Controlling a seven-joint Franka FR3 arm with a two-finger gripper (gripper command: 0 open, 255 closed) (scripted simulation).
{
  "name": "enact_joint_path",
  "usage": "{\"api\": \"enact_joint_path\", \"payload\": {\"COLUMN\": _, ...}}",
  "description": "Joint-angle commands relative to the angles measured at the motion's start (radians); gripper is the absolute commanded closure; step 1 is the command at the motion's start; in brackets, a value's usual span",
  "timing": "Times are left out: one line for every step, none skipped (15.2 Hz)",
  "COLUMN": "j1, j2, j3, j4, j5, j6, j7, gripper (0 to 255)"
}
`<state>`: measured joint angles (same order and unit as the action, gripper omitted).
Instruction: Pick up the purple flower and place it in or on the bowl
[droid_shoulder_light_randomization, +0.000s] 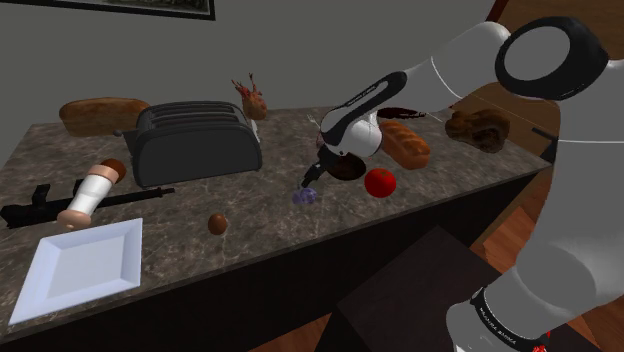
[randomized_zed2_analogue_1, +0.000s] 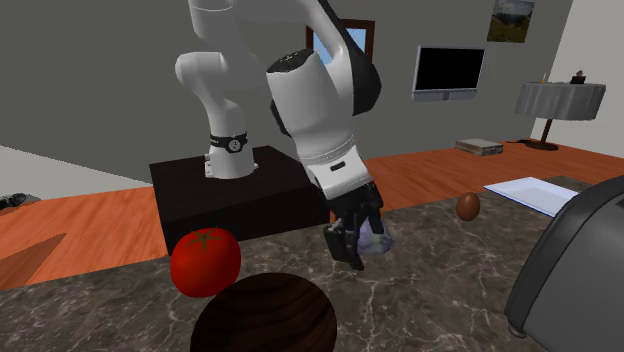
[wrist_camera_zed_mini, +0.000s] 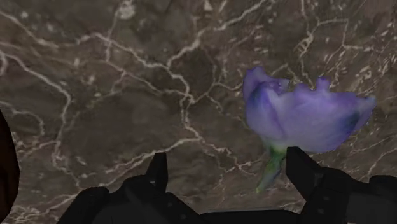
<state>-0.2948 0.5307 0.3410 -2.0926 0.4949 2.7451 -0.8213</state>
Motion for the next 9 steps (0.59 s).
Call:
{"api": "enact_joint_path", "payload": {"j1": -0.091, "j2": -0.066, "j3": 0.129, "j4": -0.174, "j5": 0.157, "j6": 0.226, "j7": -0.123, "gripper": 0}}
{"api": "enact_joint_path", "payload": {"j1": -0.188, "j2": -0.069, "j3": 0.256, "j4": -0.242, "j5": 0.26, "j6": 0.346, "j7": -0.218, "gripper": 0}}
{"api": "enact_joint_path", "payload": {"j1": -0.23, "j2": -0.063, "j3": 0.305, "j4": -0.26, "j5": 0.28, "j6": 0.384, "j7": -0.24, "gripper": 0}}
{"api": "enact_joint_path", "payload": {"j1": -0.224, "j2": -0.044, "j3": 0.302, "j4": -0.252, "j5": 0.27, "j6": 0.395, "j7": -0.236, "gripper": 0}}
{"api": "enact_joint_path", "payload": {"j1": -0.217, "j2": -0.026, "j3": 0.297, "j4": -0.242, "j5": 0.263, "j6": 0.405, "j7": -0.233, "gripper": 0}}
{"api": "enact_joint_path", "payload": {"j1": -0.209, "j2": -0.009, "j3": 0.292, "j4": -0.233, "j5": 0.257, "j6": 0.414, "j7": -0.232, "gripper": 0}}
{"api": "enact_joint_path", "payload": {"j1": -0.201, "j2": 0.009, "j3": 0.287, "j4": -0.223, "j5": 0.253, "j6": 0.423, "j7": -0.232, "gripper": 0}}
{"api": "enact_joint_path", "payload": {"j1": -0.193, "j2": 0.026, "j3": 0.282, "j4": -0.212, "j5": 0.25, "j6": 0.431, "j7": -0.233, "gripper": 0}}
{"api": "enact_joint_path", "payload": {"j1": -0.185, "j2": 0.043, "j3": 0.277, "j4": -0.202, "j5": 0.246, "j6": 0.439, "j7": -0.233, "gripper": 0}}
